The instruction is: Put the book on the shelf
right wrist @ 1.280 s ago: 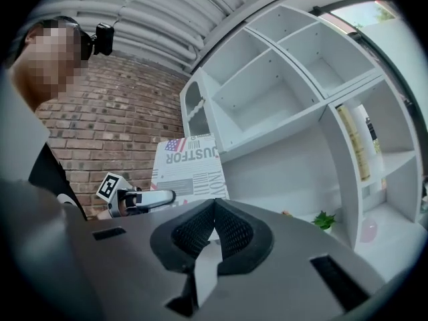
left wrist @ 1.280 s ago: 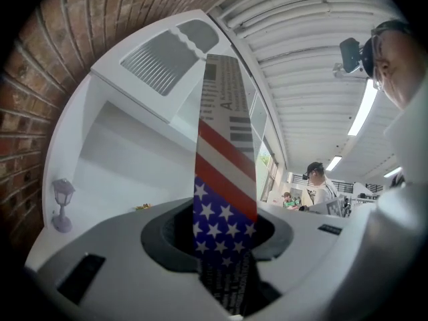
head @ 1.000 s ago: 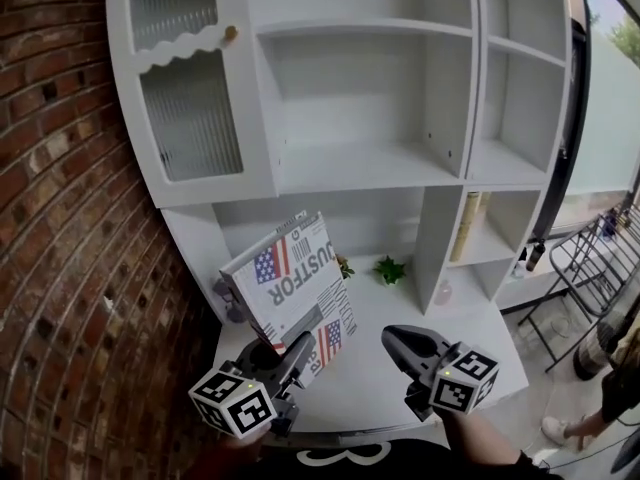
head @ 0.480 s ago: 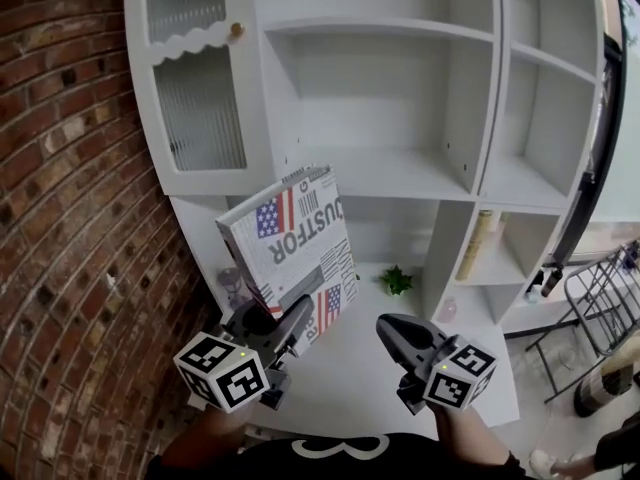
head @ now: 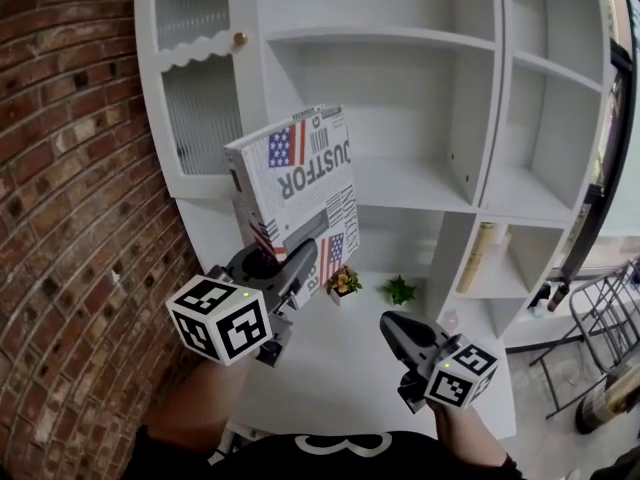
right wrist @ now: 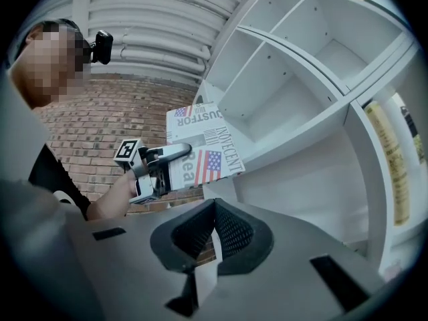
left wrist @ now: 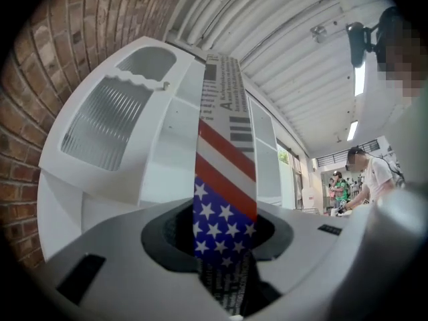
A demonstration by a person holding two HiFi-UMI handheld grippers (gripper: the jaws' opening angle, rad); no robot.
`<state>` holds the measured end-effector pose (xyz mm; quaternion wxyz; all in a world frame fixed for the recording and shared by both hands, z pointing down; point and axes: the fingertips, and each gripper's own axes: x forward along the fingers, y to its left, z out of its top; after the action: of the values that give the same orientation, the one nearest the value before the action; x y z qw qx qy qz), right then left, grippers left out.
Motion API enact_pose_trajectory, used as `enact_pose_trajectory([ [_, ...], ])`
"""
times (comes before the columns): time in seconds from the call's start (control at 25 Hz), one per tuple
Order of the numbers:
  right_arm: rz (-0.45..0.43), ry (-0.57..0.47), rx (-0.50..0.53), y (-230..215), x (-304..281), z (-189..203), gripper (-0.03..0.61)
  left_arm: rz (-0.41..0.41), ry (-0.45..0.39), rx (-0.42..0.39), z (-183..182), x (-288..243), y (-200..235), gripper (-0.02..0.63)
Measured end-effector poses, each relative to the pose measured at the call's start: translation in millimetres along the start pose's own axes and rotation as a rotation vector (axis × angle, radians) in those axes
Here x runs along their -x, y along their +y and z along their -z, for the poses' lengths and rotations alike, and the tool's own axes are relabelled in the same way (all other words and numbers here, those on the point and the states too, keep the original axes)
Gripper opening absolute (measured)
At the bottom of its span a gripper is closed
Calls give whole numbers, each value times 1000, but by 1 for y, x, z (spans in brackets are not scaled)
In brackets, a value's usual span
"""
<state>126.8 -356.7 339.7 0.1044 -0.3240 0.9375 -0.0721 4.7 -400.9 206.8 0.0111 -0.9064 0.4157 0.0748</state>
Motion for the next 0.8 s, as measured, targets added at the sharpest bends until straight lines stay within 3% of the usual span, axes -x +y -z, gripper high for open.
enact_pose_trajectory([
  [0.44, -8, -2, 11, -8, 7, -6, 11, -28, -21, -86, -65, -41, 10, 152],
  [0.8, 2, -4, 24, -14, 21, -10, 11, -134, 18, -125, -80, -83, 43, 150],
])
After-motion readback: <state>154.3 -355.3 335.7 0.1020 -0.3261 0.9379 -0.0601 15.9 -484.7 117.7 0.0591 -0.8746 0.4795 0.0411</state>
